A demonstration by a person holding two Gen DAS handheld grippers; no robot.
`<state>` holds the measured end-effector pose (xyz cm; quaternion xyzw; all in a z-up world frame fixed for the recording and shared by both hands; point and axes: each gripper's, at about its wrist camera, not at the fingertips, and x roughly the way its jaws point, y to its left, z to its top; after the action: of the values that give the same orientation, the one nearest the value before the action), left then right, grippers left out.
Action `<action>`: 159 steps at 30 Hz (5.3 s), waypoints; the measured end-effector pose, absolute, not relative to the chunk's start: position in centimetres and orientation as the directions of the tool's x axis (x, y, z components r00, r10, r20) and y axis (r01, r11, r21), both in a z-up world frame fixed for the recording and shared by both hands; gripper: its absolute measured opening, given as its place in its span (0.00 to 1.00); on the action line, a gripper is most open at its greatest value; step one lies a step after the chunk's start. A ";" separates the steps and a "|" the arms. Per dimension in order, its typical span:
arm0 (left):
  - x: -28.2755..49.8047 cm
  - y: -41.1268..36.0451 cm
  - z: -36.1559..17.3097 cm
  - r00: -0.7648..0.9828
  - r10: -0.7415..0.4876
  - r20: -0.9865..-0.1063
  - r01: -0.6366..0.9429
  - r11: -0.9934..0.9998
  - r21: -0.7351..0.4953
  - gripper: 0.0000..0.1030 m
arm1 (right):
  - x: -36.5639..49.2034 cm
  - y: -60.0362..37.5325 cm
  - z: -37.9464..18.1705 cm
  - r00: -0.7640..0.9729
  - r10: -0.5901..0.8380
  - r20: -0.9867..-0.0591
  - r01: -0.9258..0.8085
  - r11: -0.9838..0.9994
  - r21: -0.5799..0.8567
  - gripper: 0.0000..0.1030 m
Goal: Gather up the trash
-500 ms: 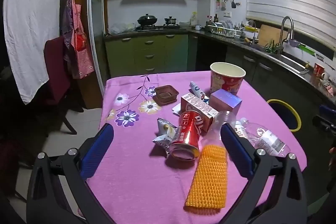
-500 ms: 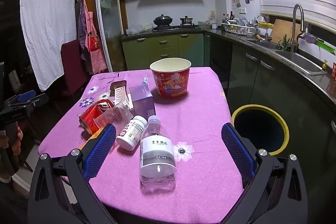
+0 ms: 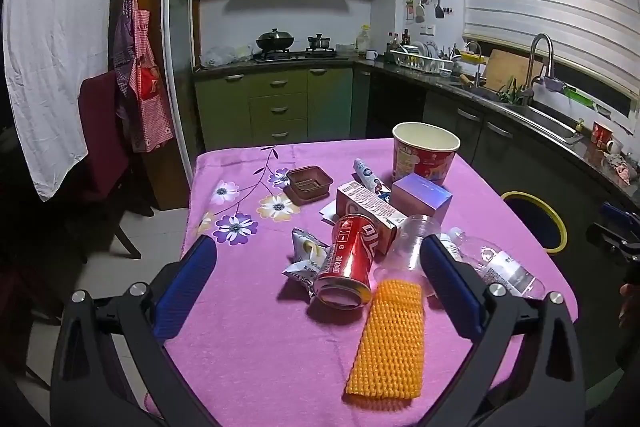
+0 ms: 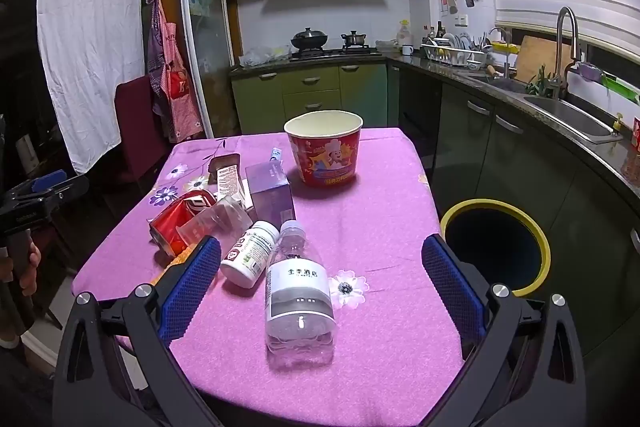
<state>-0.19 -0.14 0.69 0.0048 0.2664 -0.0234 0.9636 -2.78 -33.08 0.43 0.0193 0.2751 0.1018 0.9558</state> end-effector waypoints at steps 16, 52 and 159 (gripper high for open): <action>-0.2 -0.7 0.3 0.851 -0.050 -0.523 0.057 0.998 -0.002 0.94 | -2.7 -33.1 0.6 0.827 0.205 -0.524 -0.183 0.979 0.093 0.96; 0.0 -1.0 -0.5 0.842 -0.058 -0.536 0.066 0.998 -0.005 0.94 | -2.4 -33.4 -0.2 0.822 0.204 -0.531 -0.180 0.979 0.097 0.96; 25.3 6.1 -8.4 0.705 0.018 -0.709 -0.087 0.994 -0.061 0.94 | 29.1 -60.5 -4.1 0.227 -0.024 -0.974 0.403 0.912 0.072 0.04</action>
<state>25.32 6.08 -8.40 -0.0448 0.3831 0.0286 0.9222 29.07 -60.47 -4.15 0.1566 0.6060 -0.1392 0.7674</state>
